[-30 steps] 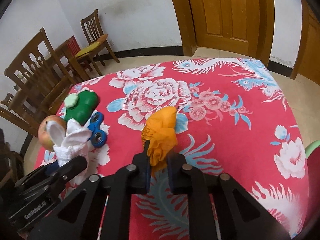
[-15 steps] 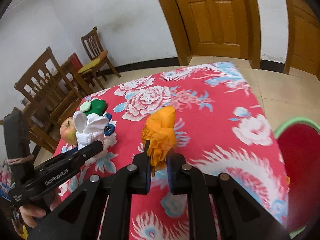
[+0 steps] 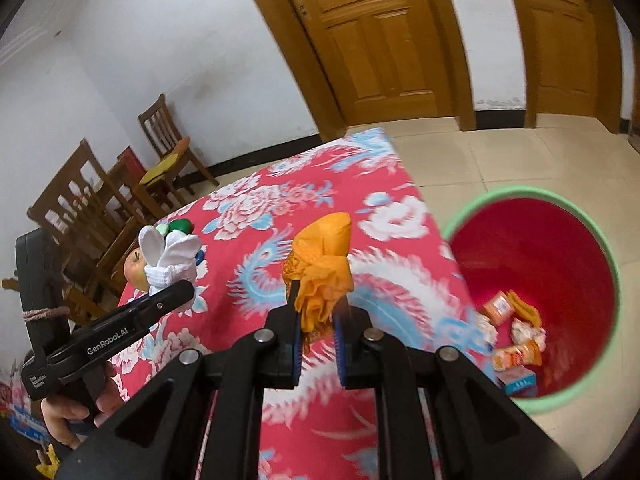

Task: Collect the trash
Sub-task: 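Carry the white bunny and orange cloth over the red bucket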

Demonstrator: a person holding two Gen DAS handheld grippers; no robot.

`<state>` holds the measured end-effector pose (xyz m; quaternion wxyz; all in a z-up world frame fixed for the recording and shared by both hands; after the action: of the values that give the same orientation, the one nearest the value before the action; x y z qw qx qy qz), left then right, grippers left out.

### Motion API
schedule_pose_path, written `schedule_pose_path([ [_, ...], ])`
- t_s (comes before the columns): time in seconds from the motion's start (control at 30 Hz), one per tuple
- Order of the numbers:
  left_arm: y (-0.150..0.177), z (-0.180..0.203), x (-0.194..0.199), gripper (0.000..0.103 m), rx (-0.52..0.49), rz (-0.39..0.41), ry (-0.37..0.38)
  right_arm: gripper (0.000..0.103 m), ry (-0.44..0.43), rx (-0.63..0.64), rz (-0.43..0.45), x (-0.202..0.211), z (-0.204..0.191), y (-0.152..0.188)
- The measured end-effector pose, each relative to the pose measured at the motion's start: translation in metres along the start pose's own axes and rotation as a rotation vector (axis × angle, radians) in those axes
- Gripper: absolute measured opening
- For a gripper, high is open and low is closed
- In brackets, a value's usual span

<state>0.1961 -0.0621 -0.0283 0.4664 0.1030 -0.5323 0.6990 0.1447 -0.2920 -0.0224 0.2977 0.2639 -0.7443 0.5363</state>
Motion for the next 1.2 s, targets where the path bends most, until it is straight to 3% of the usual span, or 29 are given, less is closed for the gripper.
schedule_pose_path([
  [0.47,0.011,0.073,-0.016,0.038,-0.119,-0.052,0.070,0.015,0.082,-0.162,0.012,0.030,0.087,0.026],
  [0.9,0.016,0.118,-0.048,0.038,-0.202,-0.121,0.126,0.015,0.202,-0.269,-0.022,0.012,0.148,0.041],
  [1.2,0.016,0.138,-0.073,0.038,-0.238,-0.160,0.146,0.017,0.233,-0.291,-0.037,0.001,0.167,0.042],
])
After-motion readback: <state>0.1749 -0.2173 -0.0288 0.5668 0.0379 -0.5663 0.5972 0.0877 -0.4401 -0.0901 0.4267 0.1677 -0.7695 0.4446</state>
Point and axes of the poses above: each gripper's, at about its wrist camera, not at the fingertips, and x roughly against the way its jaws point, z to its right, y to its underside, the point moved 1 cm from there along -x, roughly the way its jaws point, and after that the axes turned 11 degrees about y, right-handed, at the moved point
